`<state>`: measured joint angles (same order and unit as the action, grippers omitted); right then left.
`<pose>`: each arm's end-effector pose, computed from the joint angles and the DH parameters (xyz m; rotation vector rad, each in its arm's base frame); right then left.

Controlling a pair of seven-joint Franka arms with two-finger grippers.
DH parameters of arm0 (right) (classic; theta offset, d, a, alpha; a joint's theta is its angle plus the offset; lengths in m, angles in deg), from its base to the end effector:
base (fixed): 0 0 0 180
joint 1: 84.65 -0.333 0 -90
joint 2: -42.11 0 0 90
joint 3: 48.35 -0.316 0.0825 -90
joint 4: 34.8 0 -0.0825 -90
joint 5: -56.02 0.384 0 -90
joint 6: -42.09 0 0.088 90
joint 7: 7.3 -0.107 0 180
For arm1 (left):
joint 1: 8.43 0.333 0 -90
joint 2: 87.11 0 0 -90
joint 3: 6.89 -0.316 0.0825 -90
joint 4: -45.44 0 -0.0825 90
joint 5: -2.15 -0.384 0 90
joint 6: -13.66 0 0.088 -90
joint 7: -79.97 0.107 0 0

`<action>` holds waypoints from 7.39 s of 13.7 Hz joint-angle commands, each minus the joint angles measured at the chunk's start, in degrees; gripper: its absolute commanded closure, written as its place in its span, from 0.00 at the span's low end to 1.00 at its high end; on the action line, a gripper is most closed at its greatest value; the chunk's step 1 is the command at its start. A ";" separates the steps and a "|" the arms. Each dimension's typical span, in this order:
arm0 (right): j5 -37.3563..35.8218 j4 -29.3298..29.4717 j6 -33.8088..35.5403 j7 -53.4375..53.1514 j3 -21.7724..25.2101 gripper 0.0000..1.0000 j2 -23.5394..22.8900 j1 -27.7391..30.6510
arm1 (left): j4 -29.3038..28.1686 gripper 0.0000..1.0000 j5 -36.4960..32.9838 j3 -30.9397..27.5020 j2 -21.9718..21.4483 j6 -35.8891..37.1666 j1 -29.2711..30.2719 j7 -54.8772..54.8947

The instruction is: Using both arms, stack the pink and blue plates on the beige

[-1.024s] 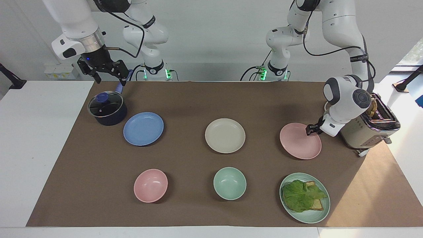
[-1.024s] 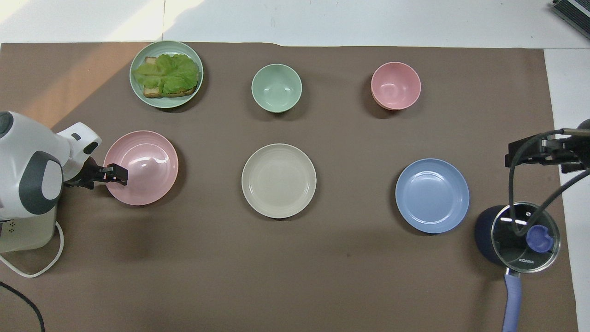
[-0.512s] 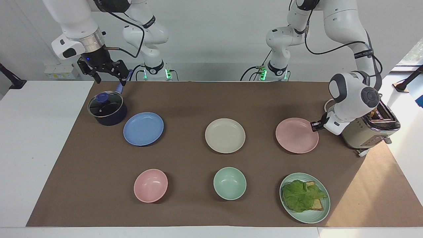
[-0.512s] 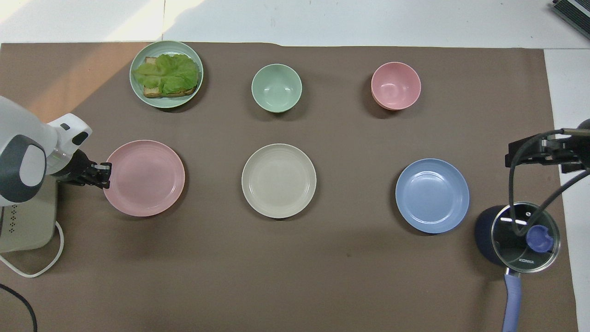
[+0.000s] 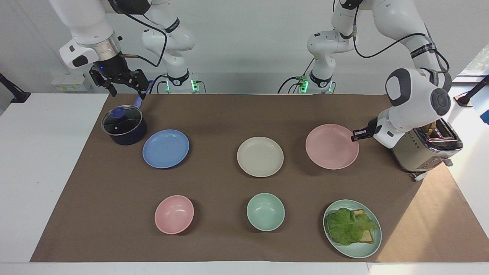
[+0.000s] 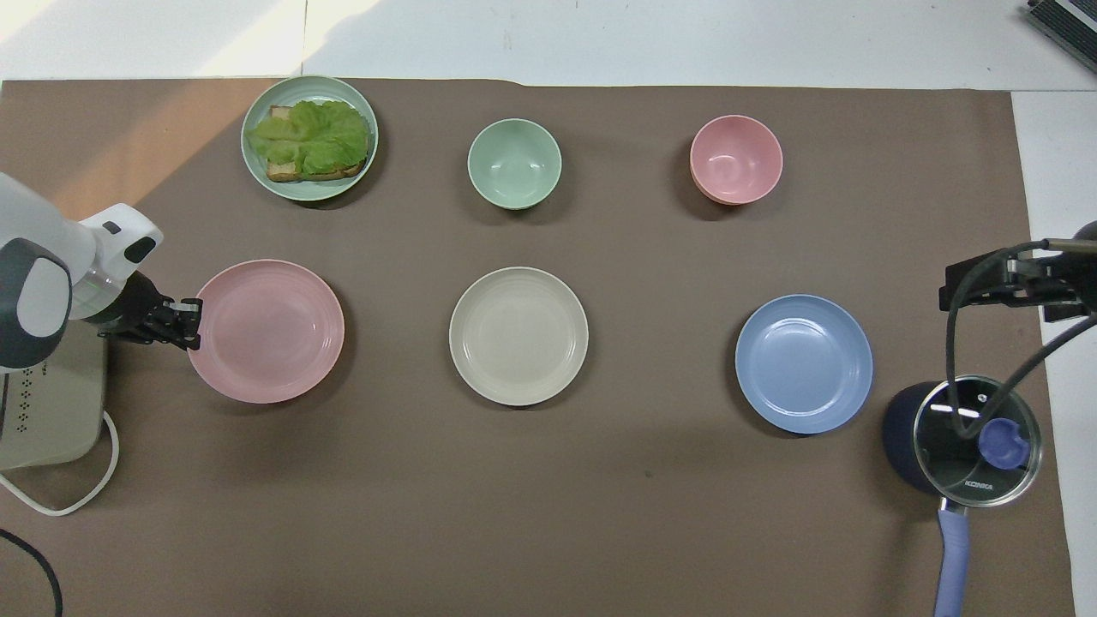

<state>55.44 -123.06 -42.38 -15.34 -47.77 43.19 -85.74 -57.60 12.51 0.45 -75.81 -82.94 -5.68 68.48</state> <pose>0.5388 0.0036 0.6408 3.1205 -0.2065 -0.0726 0.5755 -0.0600 0.4176 2.9354 0.2469 -0.4955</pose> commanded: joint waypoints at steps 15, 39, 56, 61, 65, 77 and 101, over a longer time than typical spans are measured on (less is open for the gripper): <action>1.46 -1.39 -3.68 1.71 0.21 0.00 1.03 0.83 | -11.30 0.00 2.92 -1.00 -1.02 -23.46 -19.46 -15.67; 6.91 -40.33 -50.35 17.79 0.30 0.00 -5.03 7.86 | 9.36 0.00 -11.59 -1.53 -9.54 -3.68 0.07 13.52; 6.91 -34.63 -41.33 18.67 -0.49 1.00 -8.56 8.04 | 9.36 0.00 -11.59 -1.53 -9.54 -3.77 -0.02 13.52; 12.78 -26.99 -35.07 17.97 -1.54 1.00 -6.88 3.83 | 9.36 0.00 -11.59 -1.53 -9.54 -3.77 -0.02 13.52; 15.88 -24.25 -37.52 6.93 -1.72 1.00 -8.03 -5.11 | 9.45 0.00 -11.59 -1.44 -9.54 -3.77 -0.02 13.52; 16.05 -25.21 -48.93 -18.24 -1.81 1.00 -14.61 -23.68 | 9.44 0.00 -11.59 -1.53 -9.54 -3.77 -0.02 13.52; 2.70 -18.97 -32.09 -14.22 -1.10 0.00 -3.56 -8.68 | 9.44 0.00 -11.59 -1.53 -9.54 -3.77 -0.11 13.52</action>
<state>60.03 -141.17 -76.11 -32.53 -48.25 36.65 -97.68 -48.40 1.88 -1.02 -85.10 -87.58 -5.74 81.75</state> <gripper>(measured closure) 0.000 0.000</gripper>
